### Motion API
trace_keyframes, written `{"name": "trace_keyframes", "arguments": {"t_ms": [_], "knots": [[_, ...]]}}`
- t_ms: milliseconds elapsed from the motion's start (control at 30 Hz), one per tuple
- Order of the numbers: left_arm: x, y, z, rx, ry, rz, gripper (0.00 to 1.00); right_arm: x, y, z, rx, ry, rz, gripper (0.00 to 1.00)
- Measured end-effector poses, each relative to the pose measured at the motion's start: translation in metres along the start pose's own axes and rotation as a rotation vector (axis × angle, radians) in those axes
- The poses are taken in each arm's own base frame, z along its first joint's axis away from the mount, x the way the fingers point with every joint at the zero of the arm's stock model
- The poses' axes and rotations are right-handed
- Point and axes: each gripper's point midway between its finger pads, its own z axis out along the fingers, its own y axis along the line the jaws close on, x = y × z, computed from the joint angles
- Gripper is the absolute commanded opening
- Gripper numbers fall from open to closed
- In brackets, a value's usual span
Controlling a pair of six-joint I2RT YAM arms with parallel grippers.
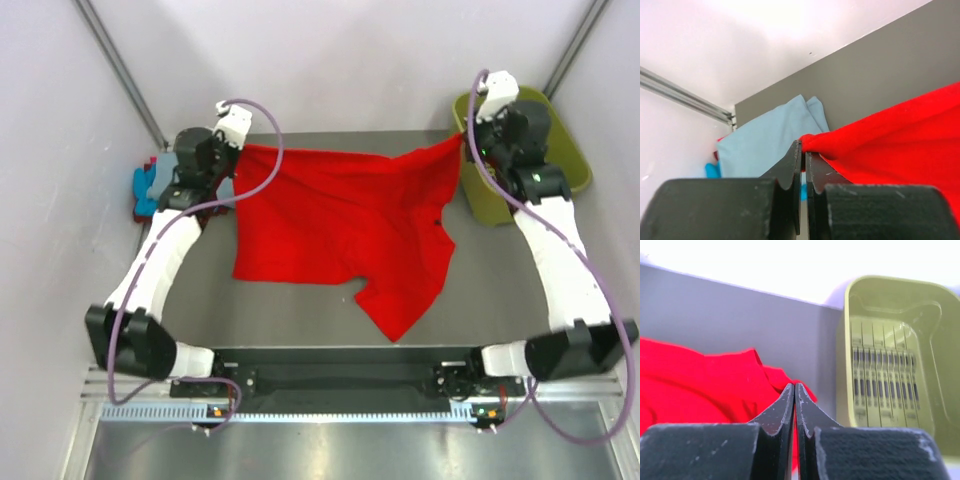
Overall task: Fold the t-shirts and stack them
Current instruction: Flatten the tshirt out
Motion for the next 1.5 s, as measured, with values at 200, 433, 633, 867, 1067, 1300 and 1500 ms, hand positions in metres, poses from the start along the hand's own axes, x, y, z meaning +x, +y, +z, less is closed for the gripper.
{"name": "trace_keyframes", "arguments": {"t_ms": [200, 433, 633, 867, 1067, 1300, 1500], "knots": [[-0.020, 0.003, -0.084, 0.022, -0.075, 0.023, 0.00, 0.023, 0.008, -0.089, 0.004, -0.056, 0.009, 0.00], [-0.040, 0.005, -0.200, 0.023, -0.214, 0.034, 0.00, 0.027, 0.014, -0.223, 0.033, -0.222, 0.031, 0.00], [-0.064, 0.012, -0.288, -0.004, -0.355, 0.019, 0.00, -0.029, 0.010, -0.349, 0.099, -0.482, -0.004, 0.00], [-0.108, 0.033, -0.320, -0.060, -0.462, 0.018, 0.00, -0.083, -0.002, -0.432, 0.208, -0.693, -0.018, 0.00], [-0.089, 0.037, -0.229, -0.079, -0.320, 0.052, 0.00, -0.105, -0.021, -0.353, 0.236, -0.597, -0.025, 0.00], [0.048, -0.017, -0.080, 0.050, 0.060, 0.120, 0.00, -0.019, -0.036, -0.137, 0.197, -0.157, -0.072, 0.00], [0.154, -0.063, -0.007, 0.172, 0.299, 0.160, 0.00, 0.076, -0.036, -0.011, 0.133, 0.142, -0.107, 0.00]]}}
